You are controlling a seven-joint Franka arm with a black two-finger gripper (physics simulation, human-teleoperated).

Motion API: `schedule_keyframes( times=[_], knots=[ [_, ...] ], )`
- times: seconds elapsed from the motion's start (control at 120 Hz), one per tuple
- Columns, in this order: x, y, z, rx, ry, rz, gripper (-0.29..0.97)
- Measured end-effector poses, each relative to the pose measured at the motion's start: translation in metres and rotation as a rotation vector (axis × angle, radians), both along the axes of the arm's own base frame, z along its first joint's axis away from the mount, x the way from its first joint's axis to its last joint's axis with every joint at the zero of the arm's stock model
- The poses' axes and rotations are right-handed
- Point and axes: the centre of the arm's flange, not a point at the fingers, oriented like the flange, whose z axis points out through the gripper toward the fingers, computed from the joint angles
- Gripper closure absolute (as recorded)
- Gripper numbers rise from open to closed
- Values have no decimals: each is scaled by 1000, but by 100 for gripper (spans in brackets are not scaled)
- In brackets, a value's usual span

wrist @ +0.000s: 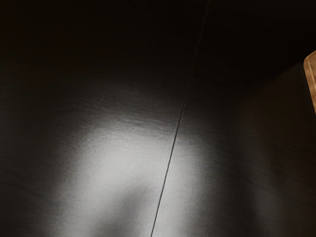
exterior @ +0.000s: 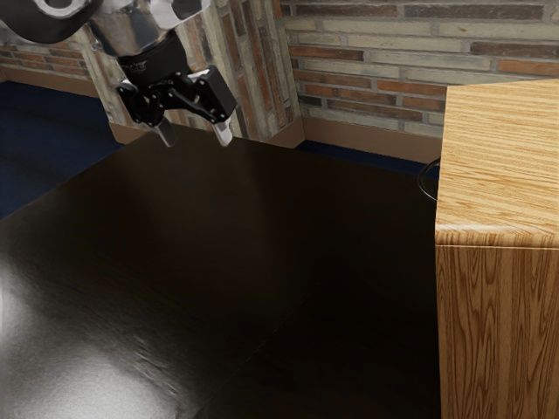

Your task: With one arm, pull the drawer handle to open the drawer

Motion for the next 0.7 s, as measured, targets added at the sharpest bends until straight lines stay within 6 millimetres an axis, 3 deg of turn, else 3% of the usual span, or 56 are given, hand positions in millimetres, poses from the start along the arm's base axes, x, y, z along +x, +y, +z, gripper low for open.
schedule_keyframes(
  times=[0.058,0.183,0.242,0.292,0.417,0.475,0.575,0.7],
  knots=[
    [9,-31,-12,0,21,-50,0],
    [3,-145,-23,-8,42,-248,0],
    [-1,-180,-27,-37,47,-308,0],
    [2,-187,-28,-82,37,-317,0],
    [20,-179,-30,-207,-14,-286,0],
    [24,-188,-31,-244,-40,-292,0],
    [13,-223,-20,-244,-102,-336,0],
    [-2,-217,8,-187,-180,-311,0]
  ],
)
